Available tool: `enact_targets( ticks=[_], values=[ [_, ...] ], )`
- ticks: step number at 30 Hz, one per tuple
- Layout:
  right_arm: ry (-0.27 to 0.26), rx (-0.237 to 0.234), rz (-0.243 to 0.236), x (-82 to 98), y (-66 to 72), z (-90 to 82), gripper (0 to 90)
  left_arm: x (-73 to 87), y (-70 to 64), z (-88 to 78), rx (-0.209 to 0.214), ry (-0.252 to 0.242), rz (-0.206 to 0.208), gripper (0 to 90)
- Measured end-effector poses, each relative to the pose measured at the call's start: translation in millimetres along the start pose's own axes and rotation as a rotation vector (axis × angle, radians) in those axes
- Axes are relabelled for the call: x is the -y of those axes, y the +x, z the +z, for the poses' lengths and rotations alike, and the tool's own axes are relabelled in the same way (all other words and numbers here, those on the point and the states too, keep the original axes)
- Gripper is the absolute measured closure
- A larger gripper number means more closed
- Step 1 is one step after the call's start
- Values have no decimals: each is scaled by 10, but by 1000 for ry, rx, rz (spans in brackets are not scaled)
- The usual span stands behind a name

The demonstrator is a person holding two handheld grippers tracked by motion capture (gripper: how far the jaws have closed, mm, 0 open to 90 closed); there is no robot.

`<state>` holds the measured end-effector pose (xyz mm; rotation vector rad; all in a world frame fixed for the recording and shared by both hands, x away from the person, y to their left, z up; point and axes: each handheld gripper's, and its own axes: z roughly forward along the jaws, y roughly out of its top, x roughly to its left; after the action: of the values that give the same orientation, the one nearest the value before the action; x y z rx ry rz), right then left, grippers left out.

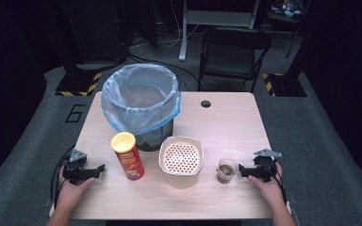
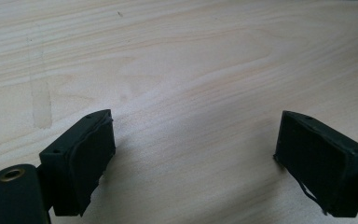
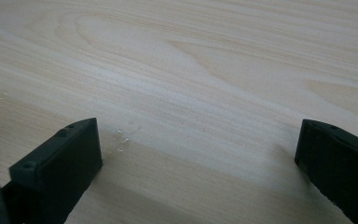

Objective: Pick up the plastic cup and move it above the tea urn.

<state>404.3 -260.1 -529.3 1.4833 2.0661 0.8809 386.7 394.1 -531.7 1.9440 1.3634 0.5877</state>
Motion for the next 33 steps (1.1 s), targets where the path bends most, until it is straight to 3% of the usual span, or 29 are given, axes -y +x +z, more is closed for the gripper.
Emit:
enact_targets(
  ticks=[20,23,24,28,29,30,33],
  values=[
    [-5,1,6,0,-3,-5,20,-2,-18,-7,-19,7,-4,120],
    [-21,15,20,7,1,-20,92,0,-23,-7,-17,7,-12,121],
    [-30,23,25,8,-1,-43,157,0,-25,-7,-18,8,-12,121],
    [-16,27,35,-10,-5,-63,211,0,-22,-8,-18,8,-9,121],
    [-15,50,40,-22,4,-73,241,0,-24,-9,-21,8,-9,121],
    [-18,87,8,-66,3,-133,313,0,-24,-7,-18,8,-12,121],
    [-47,103,-25,-124,-9,-238,400,1,-26,-7,-18,7,-14,120]
  ],
)
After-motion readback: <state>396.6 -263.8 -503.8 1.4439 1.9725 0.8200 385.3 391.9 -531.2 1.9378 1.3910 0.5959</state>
